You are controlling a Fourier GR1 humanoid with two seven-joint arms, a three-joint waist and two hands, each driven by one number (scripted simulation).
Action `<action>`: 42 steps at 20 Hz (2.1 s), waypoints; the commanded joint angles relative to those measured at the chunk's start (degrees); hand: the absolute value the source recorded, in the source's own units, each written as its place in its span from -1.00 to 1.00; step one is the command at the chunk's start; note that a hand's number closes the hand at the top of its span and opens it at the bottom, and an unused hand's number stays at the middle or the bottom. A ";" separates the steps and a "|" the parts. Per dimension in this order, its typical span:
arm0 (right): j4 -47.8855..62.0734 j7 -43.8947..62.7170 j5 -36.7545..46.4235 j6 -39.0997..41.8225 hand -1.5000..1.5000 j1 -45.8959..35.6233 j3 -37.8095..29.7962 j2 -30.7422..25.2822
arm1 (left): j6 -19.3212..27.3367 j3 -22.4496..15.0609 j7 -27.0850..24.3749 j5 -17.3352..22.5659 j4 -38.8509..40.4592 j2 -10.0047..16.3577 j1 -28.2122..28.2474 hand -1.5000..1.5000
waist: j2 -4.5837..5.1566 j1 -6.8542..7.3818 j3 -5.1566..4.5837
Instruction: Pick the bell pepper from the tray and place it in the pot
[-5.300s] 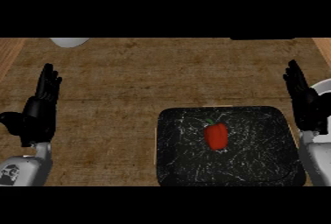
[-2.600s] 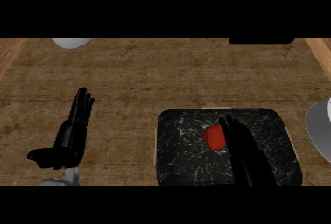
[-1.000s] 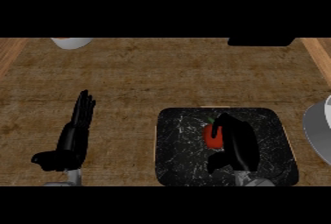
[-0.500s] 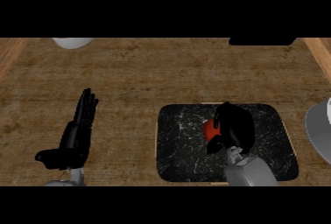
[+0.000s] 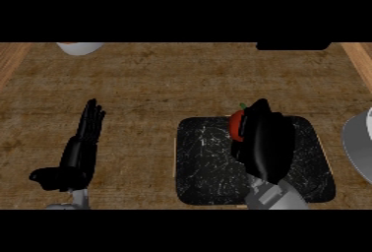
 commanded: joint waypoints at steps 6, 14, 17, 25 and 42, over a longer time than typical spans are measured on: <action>-11.77 7.36 10.06 9.22 1.00 -0.01 -2.16 -0.47 | -0.91 -0.19 -3.81 -0.23 2.69 -1.30 1.25 0.00 | 0.18 -0.09 0.05; -16.01 1.62 6.37 6.24 1.00 7.34 -15.23 -6.77 | -0.46 0.89 -1.44 -0.29 1.90 -1.14 -1.08 0.00 | 0.28 -0.28 0.09; -23.01 -0.27 3.85 8.32 1.00 11.54 -18.52 -8.78 | 0.53 0.54 -2.26 -1.39 4.51 -2.40 -2.58 0.00 | 0.23 -0.48 0.08; -18.65 -10.79 -11.47 6.51 1.00 12.70 -40.41 -17.01 | -0.25 1.89 -2.33 -0.88 3.53 -1.66 -1.47 0.00 | 0.29 -0.24 0.09; 12.92 -30.80 -30.94 -1.89 1.00 18.66 -58.94 -20.86 | 0.85 0.07 -1.61 -3.25 1.95 -3.23 0.29 0.00 | 0.35 -0.11 0.11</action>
